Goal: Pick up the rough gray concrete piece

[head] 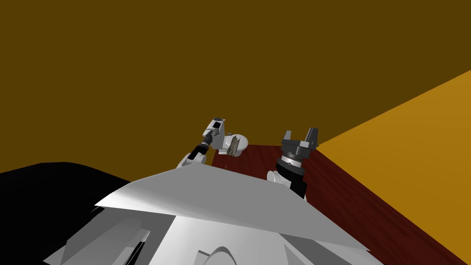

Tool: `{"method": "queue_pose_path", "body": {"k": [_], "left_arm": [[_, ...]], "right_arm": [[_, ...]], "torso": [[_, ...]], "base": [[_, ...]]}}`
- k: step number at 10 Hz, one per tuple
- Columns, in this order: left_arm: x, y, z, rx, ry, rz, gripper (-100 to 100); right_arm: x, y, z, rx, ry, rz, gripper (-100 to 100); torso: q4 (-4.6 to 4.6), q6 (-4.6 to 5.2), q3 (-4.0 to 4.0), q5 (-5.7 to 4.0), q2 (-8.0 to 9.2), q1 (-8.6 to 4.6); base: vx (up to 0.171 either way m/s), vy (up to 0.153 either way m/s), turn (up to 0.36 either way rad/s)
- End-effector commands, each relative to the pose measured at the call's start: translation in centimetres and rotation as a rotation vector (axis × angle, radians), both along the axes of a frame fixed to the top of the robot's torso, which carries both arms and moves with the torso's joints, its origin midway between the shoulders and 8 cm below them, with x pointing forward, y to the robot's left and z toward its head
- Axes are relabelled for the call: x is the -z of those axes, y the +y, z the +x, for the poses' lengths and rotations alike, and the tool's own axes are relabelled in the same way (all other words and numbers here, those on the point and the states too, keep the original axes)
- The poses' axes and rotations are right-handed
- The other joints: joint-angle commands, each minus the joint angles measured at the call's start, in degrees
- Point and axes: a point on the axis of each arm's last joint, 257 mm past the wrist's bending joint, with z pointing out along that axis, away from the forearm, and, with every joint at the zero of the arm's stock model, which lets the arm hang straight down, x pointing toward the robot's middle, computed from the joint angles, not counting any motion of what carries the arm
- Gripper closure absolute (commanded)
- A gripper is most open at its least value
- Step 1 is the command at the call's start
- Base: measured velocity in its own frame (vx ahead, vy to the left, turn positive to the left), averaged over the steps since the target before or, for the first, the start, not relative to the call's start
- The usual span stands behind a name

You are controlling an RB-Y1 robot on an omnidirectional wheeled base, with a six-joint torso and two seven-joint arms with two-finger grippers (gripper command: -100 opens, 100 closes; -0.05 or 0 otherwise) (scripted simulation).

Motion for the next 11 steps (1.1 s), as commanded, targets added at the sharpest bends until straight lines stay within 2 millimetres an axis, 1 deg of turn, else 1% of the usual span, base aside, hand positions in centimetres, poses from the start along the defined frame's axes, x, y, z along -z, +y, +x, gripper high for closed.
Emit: {"method": "queue_pose_path", "body": {"k": [1, 6, 9, 11], "left_arm": [[0.7, 0.3, 0.4, 0.0, 0.029, 0.009, -100], [6.0, 1.3, 1.4, 0.002, 0.206, 0.097, -100], [8.4, 2.4, 1.7, -0.002, 0.294, 0.151, -100], [9.6, 3.2, 1.8, -0.007, 0.341, 0.184, -100]], "right_arm": [[0.0, 0.0, 0.0, 0.0, 0.0, 0.0, 0], [0.0, 0.0, 0.0, 0.0, 0.0, 0.0, 0], [0.0, 0.0, 0.0, 0.0, 0.0, 0.0, 0], [0.0, 0.0, 0.0, 0.0, 0.0, 0.0, 0]], "torso": [[0.0, 0.0, 0.0, 0.0, 0.0, 0.0], [-0.01, -0.01, -0.01, 0.0, -0.02, 0.01], [-0.02, -0.01, -0.06, 0.0, -0.11, 0.04], [-0.03, -0.02, -0.09, 0.01, -0.16, 0.06]], "base": [[-0.012, 0.012, -0.019], [-0.011, 0.016, -0.066], [0.013, 0.026, -0.066], [0.026, 0.03, -0.053]]}}
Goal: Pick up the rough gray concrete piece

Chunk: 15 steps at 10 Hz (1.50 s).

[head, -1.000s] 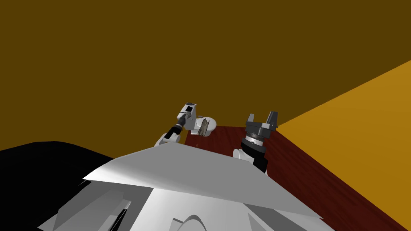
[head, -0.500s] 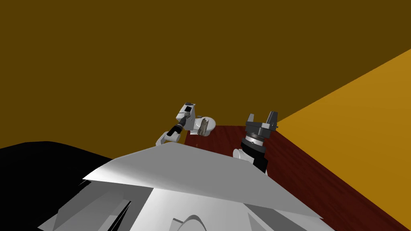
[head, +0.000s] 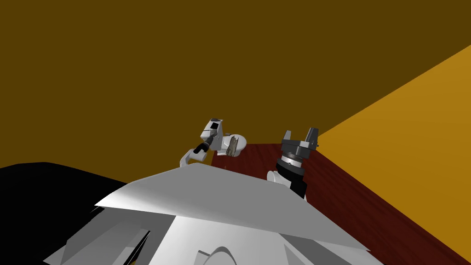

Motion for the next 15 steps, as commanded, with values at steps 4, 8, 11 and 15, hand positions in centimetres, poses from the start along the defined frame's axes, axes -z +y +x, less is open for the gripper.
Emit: {"method": "queue_pose_path", "body": {"k": [4, 8, 11, 15], "left_arm": [[1.4, 1.5, 0.2, -0.006, 0.063, 0.051, -100], [1.7, 1.6, 0.4, -0.008, 0.063, 0.053, 100], [1.7, 1.6, 0.4, -0.009, 0.064, 0.053, 100], [1.7, 1.6, 0.3, -0.009, 0.065, 0.053, 0]], "right_arm": [[0.0, 0.0, 0.0, 0.0, 0.0, 0.0, 0], [0.0, 0.0, 0.0, 0.0, 0.0, 0.0, 0], [0.0, 0.0, 0.0, 0.0, 0.0, 0.0, 0], [0.0, 0.0, 0.0, 0.0, 0.0, 0.0, 0]], "torso": [[-0.08, 0.0, -0.23, 0.02, -0.41, 0.1], [-0.02, -0.01, -0.03, -0.02, -0.04, -0.1], [0.01, 0.06, 0.01, -0.03, 0.03, -0.15], [0.02, 0.04, 0.01, -0.04, 0.02, -0.15]], "base": [[0.089, 0.039, -0.058], [0.028, 0.007, -0.005], [0.0, 0.0, 0.0], [0.0, 0.0, 0.0]]}}
